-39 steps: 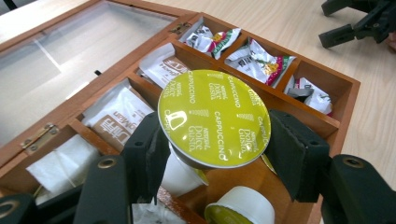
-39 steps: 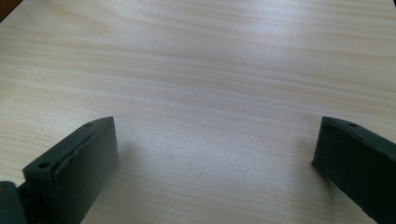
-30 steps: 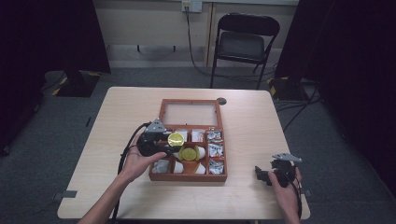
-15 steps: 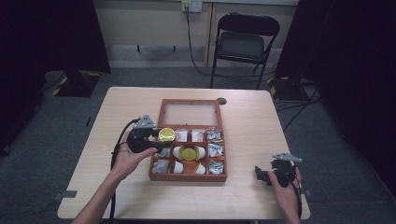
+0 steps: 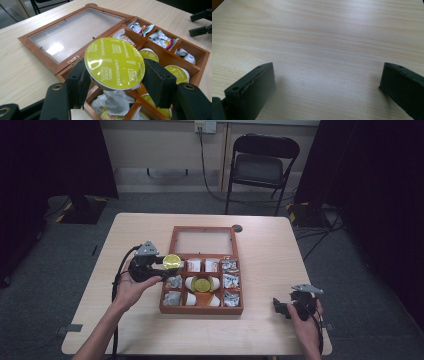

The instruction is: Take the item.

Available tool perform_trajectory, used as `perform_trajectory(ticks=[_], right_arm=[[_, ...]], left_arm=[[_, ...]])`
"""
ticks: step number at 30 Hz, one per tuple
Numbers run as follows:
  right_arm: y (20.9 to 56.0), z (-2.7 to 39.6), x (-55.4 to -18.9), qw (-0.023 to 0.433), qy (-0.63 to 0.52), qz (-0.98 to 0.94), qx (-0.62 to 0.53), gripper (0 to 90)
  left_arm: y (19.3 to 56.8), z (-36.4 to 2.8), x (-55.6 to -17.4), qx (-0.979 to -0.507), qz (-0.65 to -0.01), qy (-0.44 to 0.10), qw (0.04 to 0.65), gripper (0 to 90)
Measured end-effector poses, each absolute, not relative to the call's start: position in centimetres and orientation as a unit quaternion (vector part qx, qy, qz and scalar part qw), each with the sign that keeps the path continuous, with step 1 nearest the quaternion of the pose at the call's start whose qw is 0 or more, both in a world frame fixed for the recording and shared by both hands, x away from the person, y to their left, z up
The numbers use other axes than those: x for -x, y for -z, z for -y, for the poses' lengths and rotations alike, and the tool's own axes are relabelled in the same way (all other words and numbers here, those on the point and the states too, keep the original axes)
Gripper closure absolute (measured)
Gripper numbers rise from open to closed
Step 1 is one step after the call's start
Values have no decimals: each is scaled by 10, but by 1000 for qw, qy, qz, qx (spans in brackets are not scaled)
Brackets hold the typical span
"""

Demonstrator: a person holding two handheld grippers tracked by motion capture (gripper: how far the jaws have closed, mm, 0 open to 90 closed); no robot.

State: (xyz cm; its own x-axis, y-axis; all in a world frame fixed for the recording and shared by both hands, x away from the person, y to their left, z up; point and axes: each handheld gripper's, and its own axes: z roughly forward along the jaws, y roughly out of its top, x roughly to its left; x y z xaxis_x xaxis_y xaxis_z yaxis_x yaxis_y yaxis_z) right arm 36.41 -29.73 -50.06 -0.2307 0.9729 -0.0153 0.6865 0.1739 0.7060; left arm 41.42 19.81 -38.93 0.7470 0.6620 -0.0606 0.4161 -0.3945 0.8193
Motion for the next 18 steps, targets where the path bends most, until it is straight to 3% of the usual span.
perform_trajectory(ticks=[18], right_arm=[[501, 297, -364, 242, -295, -727, -571, 0]], left_arm=[[389, -224, -416, -807, -356, -152, 447, 406]])
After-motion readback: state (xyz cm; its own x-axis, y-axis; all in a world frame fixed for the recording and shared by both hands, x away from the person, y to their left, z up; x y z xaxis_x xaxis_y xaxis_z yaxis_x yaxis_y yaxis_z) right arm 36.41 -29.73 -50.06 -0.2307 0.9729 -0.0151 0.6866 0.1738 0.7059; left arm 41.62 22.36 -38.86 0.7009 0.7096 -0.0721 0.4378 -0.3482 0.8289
